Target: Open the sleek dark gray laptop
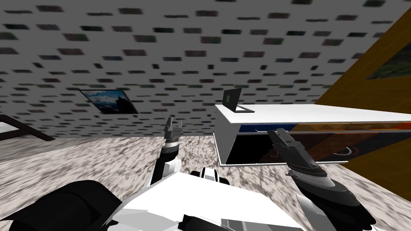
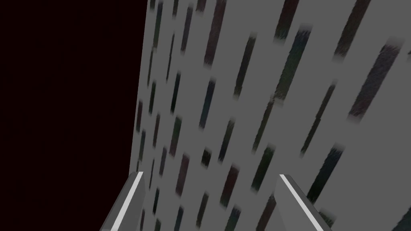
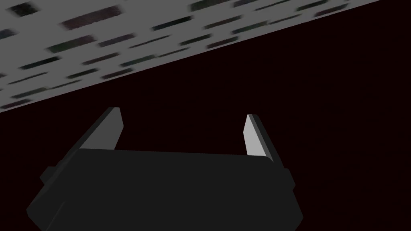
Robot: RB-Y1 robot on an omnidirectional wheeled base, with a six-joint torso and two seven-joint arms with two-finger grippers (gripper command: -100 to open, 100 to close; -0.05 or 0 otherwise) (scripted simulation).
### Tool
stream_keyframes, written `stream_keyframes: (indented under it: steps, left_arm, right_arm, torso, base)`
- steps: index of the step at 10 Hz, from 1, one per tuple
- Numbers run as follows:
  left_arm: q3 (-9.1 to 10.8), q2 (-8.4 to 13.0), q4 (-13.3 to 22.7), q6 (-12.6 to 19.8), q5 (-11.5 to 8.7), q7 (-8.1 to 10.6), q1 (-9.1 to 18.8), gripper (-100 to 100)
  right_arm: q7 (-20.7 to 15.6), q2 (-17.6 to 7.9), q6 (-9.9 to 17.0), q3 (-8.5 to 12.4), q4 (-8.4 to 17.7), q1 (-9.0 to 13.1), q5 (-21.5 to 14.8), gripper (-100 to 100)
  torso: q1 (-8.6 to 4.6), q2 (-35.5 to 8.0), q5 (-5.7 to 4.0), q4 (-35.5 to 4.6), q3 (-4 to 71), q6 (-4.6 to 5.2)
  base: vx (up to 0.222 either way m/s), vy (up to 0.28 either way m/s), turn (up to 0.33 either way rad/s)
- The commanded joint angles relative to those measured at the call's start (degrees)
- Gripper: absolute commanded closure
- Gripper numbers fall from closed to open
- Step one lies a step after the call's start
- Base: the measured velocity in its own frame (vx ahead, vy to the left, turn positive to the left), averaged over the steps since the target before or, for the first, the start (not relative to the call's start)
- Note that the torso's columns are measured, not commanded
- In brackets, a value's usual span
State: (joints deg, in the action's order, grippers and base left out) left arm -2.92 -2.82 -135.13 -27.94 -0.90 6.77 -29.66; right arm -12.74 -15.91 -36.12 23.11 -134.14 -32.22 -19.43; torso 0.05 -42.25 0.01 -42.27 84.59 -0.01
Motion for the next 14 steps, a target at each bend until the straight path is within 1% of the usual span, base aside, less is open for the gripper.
stream_keyframes:
  steps: [1,2,3,4,5,6,7,8,9,10,11,12,13,14]
  left_arm:
    - [0.00,0.0,0.0,0.0,0.0,0.00,0.0,0]
    - [0.00,0.0,0.0,0.0,0.0,0.00,0.0,0]
    - [0.01,0.0,0.0,0.0,0.0,0.00,0.0,0]
    - [0.00,0.0,0.0,0.0,0.0,0.00,0.0,0]
    - [0.01,0.0,0.0,0.0,0.0,0.00,0.0,0]
    - [0.00,0.0,0.0,0.0,0.0,0.00,0.0,0]
    - [0.01,0.0,0.0,0.0,0.0,0.00,0.0,0]
    - [0.00,0.0,0.0,0.0,0.0,0.00,0.0,0]
    - [0.01,0.0,0.0,0.0,0.0,0.00,0.0,0]
    - [0.00,0.0,0.0,0.0,0.0,0.00,0.0,0]
    - [0.01,0.0,0.0,0.0,0.0,0.00,0.0,0]
    - [0.01,0.0,0.0,0.0,0.0,0.00,0.0,0]
    - [0.01,0.0,0.0,0.0,0.0,0.00,0.0,0]
    - [0.01,0.0,0.0,0.0,0.0,0.00,0.0,0]
  right_arm:
    - [-1.9,-1.5,-1.5,4.4,-0.1,-0.9,-3.8,-100]
    - [-1.9,-1.5,-1.5,6.0,-0.1,-0.9,-3.8,-100]
    - [-3.2,-2.6,-2.4,8.0,-0.3,-1.7,-6.2,-100]
    - [-3.2,-2.6,-2.4,9.6,-0.3,-1.7,-6.4,-100]
    - [-4.5,-3.6,-3.4,11.4,-0.5,-2.5,-8.8,-100]
    - [-4.5,-3.6,-3.4,13.1,-0.5,-2.5,-9.0,-100]
    - [-5.9,-4.7,-4.3,14.9,-0.6,-3.3,-11.4,-100]
    - [-5.9,-4.7,-4.3,16.6,-0.6,-3.3,-11.6,-100]
    - [-7.4,-5.7,-5.3,18.2,-0.6,-4.1,-14.1,-100]
    - [-7.4,-5.7,-5.3,20.0,-0.6,-4.1,-14.3,-100]
    - [-7.4,-5.7,-5.3,20.5,-0.6,-4.1,-14.3,-100]
    - [-9.0,-6.8,-6.2,22.9,-0.6,-4.9,-16.9,-100]
    - [-9.0,-6.8,-6.2,24.2,-0.6,-4.9,-16.9,-100]
    - [-10.6,-7.9,-7.2,26.1,-0.4,-5.8,-19.3,-100]
  torso:
    - [-0.11,0.0,-0.02,0.0,0.0,0.02]
    - [-0.07,-0.1,-0.02,0.0,0.0,0.00]
    - [-0.10,-0.1,-0.02,0.0,0.0,0.04]
    - [-0.03,0.0,-0.01,0.0,0.0,0.00]
    - [-0.05,0.0,-0.01,0.0,0.0,0.02]
    - [-0.04,0.0,-0.01,0.0,0.0,0.00]
    - [-0.09,0.0,-0.02,0.0,0.0,0.03]
    - [0.00,0.0,0.00,0.0,0.0,0.00]
    - [-0.09,-0.1,-0.01,0.0,0.0,0.03]
    - [-0.02,0.0,-0.01,0.0,0.0,0.00]
    - [-0.09,0.0,-0.01,0.0,0.0,0.03]
    - [-0.23,-0.1,-0.06,0.0,0.0,0.03]
    - [-0.10,0.0,-0.04,0.0,0.0,-0.01]
    - [-0.05,0.0,-0.01,0.0,0.0,0.02]
  base:
    - [-0.014,0.089,0.138]
    - [-0.005,0.079,0.049]
    - [0.001,0.093,0.089]
    - [0.010,0.084,0.070]
    - [0.023,0.088,0.126]
    - [0.018,0.074,0.075]
    - [0.022,0.096,0.126]
    - [0.013,0.074,0.066]
    - [0.027,0.089,0.140]
    - [0.033,0.071,0.067]
    - [0.014,0.020,-0.012]
    - [0.027,0.044,0.121]
    - [0.029,0.042,0.085]
    - [0.039,0.049,0.140]
